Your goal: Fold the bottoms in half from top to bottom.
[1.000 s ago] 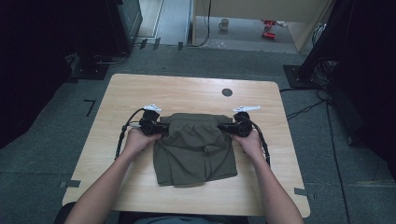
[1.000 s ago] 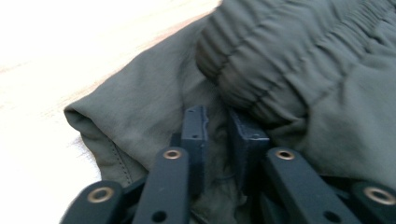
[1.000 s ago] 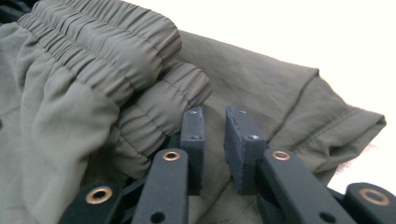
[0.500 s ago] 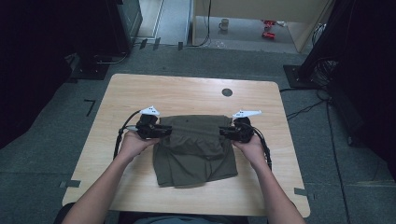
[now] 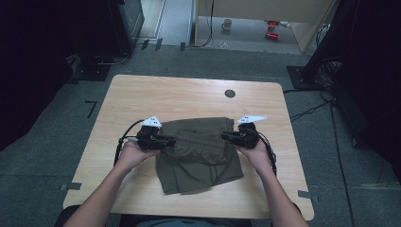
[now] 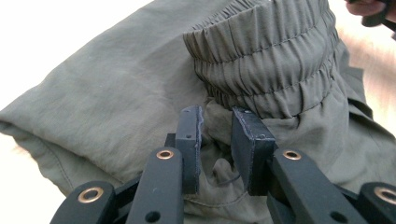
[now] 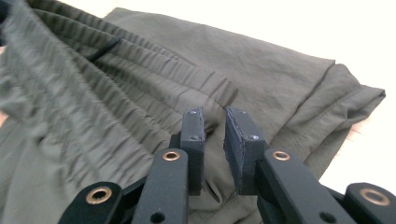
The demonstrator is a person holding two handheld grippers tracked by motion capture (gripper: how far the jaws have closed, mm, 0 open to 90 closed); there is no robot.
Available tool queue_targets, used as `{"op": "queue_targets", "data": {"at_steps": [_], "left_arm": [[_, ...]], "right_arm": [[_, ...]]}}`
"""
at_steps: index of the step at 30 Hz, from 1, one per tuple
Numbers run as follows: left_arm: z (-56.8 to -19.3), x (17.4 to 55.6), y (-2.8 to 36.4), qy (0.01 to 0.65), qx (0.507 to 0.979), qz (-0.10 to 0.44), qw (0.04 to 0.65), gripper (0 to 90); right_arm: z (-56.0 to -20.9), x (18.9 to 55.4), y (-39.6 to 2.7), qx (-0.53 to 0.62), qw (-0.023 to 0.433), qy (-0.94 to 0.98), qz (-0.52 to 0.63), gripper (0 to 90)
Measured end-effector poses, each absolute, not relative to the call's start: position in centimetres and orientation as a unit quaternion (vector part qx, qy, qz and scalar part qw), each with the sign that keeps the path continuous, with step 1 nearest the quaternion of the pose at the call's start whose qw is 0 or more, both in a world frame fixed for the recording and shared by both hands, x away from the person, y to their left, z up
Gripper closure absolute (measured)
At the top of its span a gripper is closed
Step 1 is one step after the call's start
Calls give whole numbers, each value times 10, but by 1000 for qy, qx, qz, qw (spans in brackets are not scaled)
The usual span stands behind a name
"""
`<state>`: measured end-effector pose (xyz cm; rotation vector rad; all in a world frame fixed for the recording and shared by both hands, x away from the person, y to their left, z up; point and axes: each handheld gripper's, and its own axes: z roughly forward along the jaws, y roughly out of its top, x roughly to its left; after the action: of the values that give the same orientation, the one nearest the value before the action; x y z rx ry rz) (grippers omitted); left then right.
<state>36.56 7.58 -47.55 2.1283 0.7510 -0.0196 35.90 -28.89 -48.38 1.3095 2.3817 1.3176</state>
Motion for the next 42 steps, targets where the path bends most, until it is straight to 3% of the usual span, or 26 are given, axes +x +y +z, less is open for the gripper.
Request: {"op": "queue_targets", "data": {"at_steps": [6,17,20,21,22,26,33,42], "left_arm": [[-479,369,77,313,849,-16,426,741],[-492,374,75,322,854,-23,408,769],[-500,378,73,330,854,-31,401,783],[-501,379,72,335,850,-37,404,791],[-501,379,72,337,848,-41,407,791],[-494,374,71,321,849,-31,419,798],[-479,354,74,282,854,-23,436,793],[-478,326,74,235,868,-18,436,781]], "right_arm": [[-488,376,-288,451,78,786,414,883],[-512,394,-279,450,55,803,386,899],[-515,397,-283,456,22,791,407,892],[-515,397,-287,459,-16,777,431,889],[-515,397,-287,459,-16,777,431,889],[-505,387,-288,436,-27,778,452,882],[-487,356,-282,374,2,801,467,844],[-482,326,-285,354,6,814,460,811]]}}
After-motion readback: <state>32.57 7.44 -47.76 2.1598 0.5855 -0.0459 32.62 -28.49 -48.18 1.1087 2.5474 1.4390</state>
